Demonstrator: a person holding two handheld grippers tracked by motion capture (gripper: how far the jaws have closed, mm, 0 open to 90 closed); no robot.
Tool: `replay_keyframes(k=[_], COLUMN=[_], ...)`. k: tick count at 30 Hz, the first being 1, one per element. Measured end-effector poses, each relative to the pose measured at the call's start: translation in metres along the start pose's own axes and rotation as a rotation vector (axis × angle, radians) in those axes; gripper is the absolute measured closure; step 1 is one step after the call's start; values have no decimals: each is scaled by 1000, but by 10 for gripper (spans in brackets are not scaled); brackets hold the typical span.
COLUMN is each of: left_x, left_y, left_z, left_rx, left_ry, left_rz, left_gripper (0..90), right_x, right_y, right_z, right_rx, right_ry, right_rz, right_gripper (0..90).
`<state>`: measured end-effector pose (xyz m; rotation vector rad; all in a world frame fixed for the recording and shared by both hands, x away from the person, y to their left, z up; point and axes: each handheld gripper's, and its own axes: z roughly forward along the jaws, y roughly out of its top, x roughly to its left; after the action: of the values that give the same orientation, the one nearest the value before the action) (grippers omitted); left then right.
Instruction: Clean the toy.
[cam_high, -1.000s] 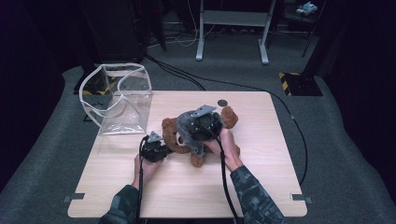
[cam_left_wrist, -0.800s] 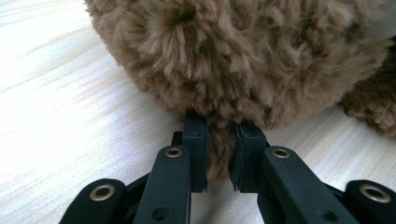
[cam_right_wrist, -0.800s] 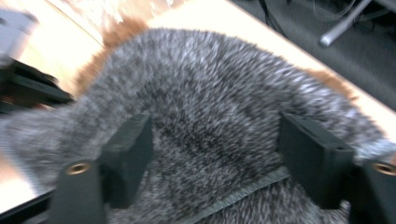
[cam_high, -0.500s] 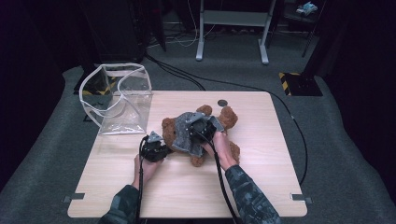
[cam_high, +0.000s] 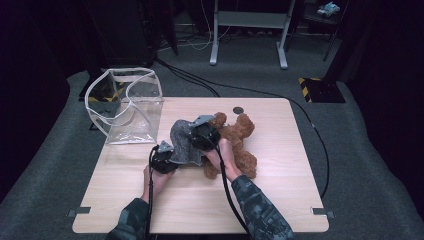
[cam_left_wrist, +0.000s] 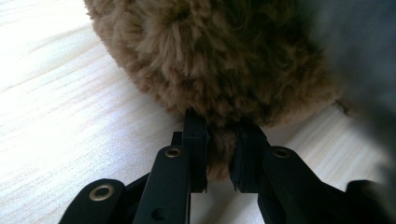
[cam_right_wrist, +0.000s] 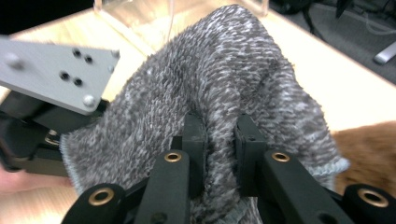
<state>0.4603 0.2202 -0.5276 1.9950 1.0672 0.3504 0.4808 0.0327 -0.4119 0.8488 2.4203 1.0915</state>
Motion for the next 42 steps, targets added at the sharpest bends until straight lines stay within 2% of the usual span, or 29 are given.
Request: replay_keyframes(k=[1, 2, 3, 6, 9, 13, 16, 17, 18, 19, 20, 24, 26, 28, 30, 31, 34, 35, 39, 41, 42], left_x=[0, 0, 0, 0, 0, 2, 2, 3, 3, 3, 3, 4, 4, 4, 4, 4, 4, 4, 5, 5, 5], left_y=[0, 0, 0, 0, 0, 0, 0, 0, -1, -1, -1, 0, -1, -1, -1, -1, -1, -1, -1, -1, -1], left_z=[0, 0, 0, 0, -1, -1, -1, -1, -1, -1, -1, -1, -1, -1, -1, -1, -1, -1, -1, -1, -2], left_rx=[-6, -8, -9, -5, 3, 12, 6, 3, -3, 1, 0, -2, -4, -4, -4, -4, -4, -4, -4, 1, 2], left_ry=[-1, 0, 1, -1, -2, -3, -6, -3, -6, -9, -8, -6, -8, -8, -9, -9, -10, -10, -12, -14, -15], left_rz=[-9, -12, -17, -13, -11, 1, -9, -14, -29, -23, -23, -21, -27, -28, -29, -29, -32, -33, -39, -34, -33], left_gripper=[783, 783, 783, 784, 786, 786, 787, 787, 787, 787, 787, 788, 787, 787, 787, 787, 787, 787, 787, 787, 787], right_x=[0, 3, 3, 4, 9, 12, 12, 13, 13, 13, 11, 10, 4, 1, -4, -4, -4, -1, 7, 14, 15], right_y=[0, -1, -3, -8, -17, -23, -27, -30, -30, -32, -34, -41, -47, -49, -57, -60, -60, -58, -51, -50, -49], right_z=[0, 3, 4, 1, -4, -9, -13, -17, -17, -17, -18, -17, -15, -15, -12, -12, -12, -13, -17, -18, -18], right_rx=[0, 10, 4, 11, 18, 13, 4, 4, 4, -8, 9, 30, 56, 53, 94, 105, 108, 113, 72, 74, 68], right_ry=[0, 4, 2, 26, 40, 51, 34, -9, -9, -28, -33, -33, -38, -44, -57, -49, -55, -51, -2, 23, 30], right_rz=[0, 24, 3, 2, -27, -25, -16, -16, -16, 2, -1, -4, -14, -26, -20, 4, -6, -16, -17, 1, -16], right_gripper=[784, 785, 786, 789, 790, 790, 790, 790, 790, 790, 790, 792, 792, 792, 793, 794, 792, 791, 790, 790, 789])
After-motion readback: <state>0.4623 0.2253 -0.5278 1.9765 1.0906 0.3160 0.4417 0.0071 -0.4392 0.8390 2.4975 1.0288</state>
